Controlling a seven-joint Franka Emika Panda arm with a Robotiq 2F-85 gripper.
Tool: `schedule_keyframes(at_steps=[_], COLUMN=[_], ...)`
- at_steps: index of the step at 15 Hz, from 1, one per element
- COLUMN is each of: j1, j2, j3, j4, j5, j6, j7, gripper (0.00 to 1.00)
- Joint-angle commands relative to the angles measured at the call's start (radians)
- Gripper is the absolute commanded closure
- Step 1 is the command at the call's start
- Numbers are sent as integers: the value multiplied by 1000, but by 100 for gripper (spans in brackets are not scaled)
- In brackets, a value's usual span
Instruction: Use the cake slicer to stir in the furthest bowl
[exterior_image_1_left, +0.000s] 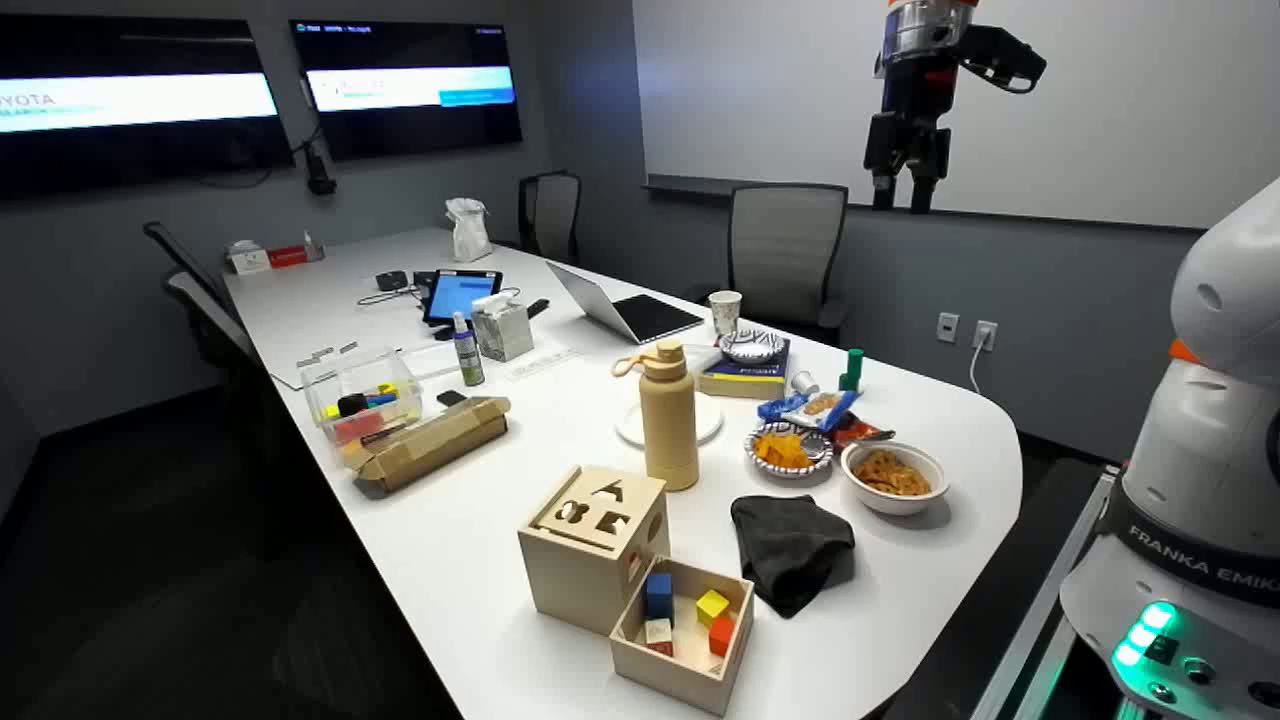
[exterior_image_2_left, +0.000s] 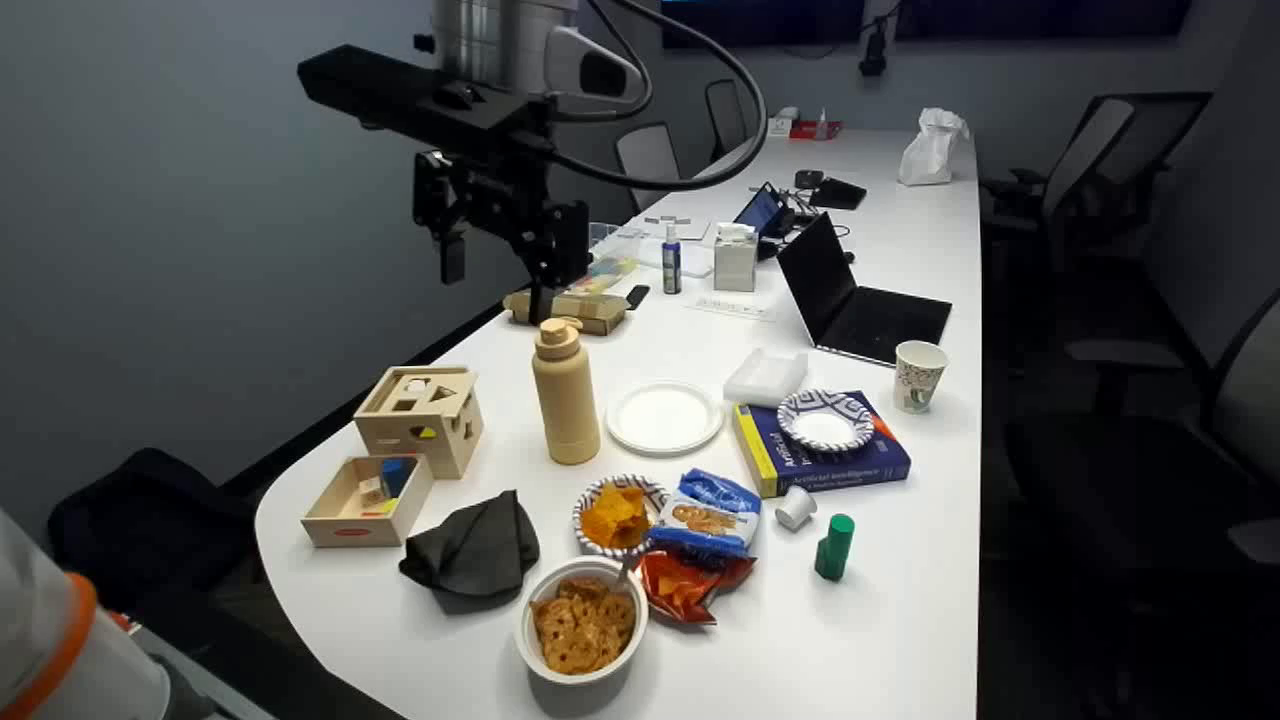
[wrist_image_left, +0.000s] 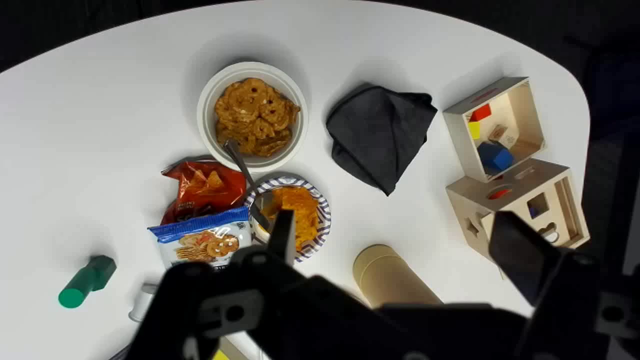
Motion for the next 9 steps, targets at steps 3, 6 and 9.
schedule_keyframes(at_steps=[3,6,9], j1=[-3,6,7], j2=[81,217,366], j3=[2,-2,10], j4=[32,73,115], j5=[48,110,165], j6=[27,118,233], j7=[-15,-8,-9], gripper=[0,0,0])
